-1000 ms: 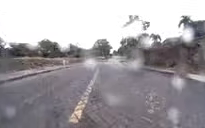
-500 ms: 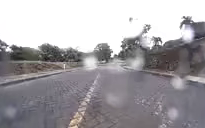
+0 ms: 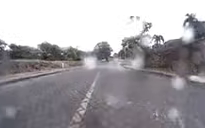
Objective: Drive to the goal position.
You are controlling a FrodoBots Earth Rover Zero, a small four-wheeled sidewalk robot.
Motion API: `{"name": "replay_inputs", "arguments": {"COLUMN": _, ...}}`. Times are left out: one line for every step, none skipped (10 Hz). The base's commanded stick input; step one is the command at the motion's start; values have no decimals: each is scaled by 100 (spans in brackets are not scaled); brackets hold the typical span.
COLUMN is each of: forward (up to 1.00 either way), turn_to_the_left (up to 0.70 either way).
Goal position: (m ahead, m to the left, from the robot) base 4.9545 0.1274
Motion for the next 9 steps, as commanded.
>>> {"name": "replay_inputs", "arguments": {"forward": 100, "turn_to_the_left": 0}}
{"name": "replay_inputs", "arguments": {"forward": 100, "turn_to_the_left": 0}}
{"name": "replay_inputs", "arguments": {"forward": 100, "turn_to_the_left": 0}}
{"name": "replay_inputs", "arguments": {"forward": 100, "turn_to_the_left": 0}}
{"name": "replay_inputs", "arguments": {"forward": 100, "turn_to_the_left": 0}}
{"name": "replay_inputs", "arguments": {"forward": 100, "turn_to_the_left": 0}}
{"name": "replay_inputs", "arguments": {"forward": 100, "turn_to_the_left": 0}}
{"name": "replay_inputs", "arguments": {"forward": 100, "turn_to_the_left": 0}}
{"name": "replay_inputs", "arguments": {"forward": 100, "turn_to_the_left": 0}}
